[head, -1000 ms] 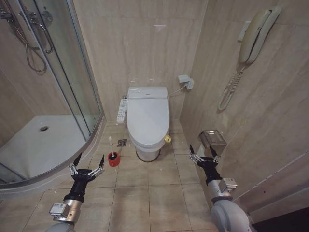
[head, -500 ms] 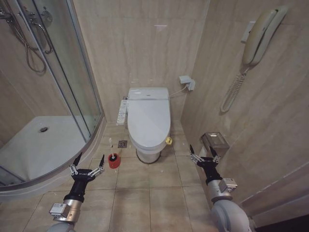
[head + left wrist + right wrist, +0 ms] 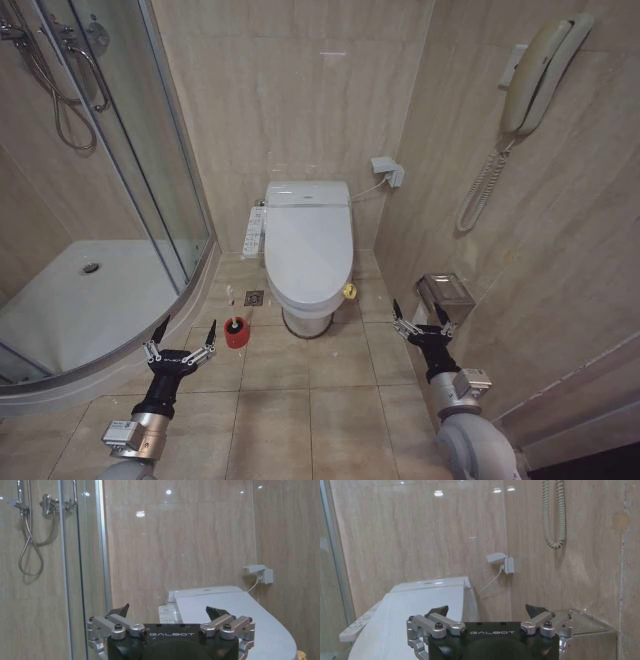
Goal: Open the toilet lid, clean the toilet bowl with a toilet brush, close the toilet lid, and flush.
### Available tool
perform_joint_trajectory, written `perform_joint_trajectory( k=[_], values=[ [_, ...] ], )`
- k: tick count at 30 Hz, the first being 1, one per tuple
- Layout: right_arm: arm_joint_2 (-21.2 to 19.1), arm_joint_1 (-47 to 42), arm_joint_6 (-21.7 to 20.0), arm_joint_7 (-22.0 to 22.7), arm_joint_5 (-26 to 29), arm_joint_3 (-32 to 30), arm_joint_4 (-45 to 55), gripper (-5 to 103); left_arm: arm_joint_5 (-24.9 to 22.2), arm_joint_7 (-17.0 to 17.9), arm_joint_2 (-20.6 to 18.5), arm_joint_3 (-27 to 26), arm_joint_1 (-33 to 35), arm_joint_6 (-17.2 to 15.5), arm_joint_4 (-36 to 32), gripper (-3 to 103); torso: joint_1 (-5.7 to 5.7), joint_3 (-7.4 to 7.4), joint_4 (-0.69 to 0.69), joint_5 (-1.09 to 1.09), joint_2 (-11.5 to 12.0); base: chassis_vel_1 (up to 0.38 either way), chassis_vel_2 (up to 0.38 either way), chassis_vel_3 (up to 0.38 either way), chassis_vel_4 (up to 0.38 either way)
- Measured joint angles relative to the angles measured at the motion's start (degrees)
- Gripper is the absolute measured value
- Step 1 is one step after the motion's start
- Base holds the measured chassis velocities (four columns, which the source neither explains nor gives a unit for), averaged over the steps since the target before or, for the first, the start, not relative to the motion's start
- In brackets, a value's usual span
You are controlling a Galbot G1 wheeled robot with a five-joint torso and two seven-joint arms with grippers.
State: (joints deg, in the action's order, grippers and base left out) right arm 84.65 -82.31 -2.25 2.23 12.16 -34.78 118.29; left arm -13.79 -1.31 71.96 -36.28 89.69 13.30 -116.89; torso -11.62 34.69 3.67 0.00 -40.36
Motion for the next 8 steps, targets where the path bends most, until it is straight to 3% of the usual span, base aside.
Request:
perform_joint_trajectory(
  k=[8],
  values=[
    [0.00,0.00,0.00,0.00,0.00,0.00,0.00,100,0.00,0.00,0.00,0.00,0.00,0.00,0.00,100,0.00,0.00,0.00,0.00,0.00,0.000,0.000,0.000,0.000]
  ],
)
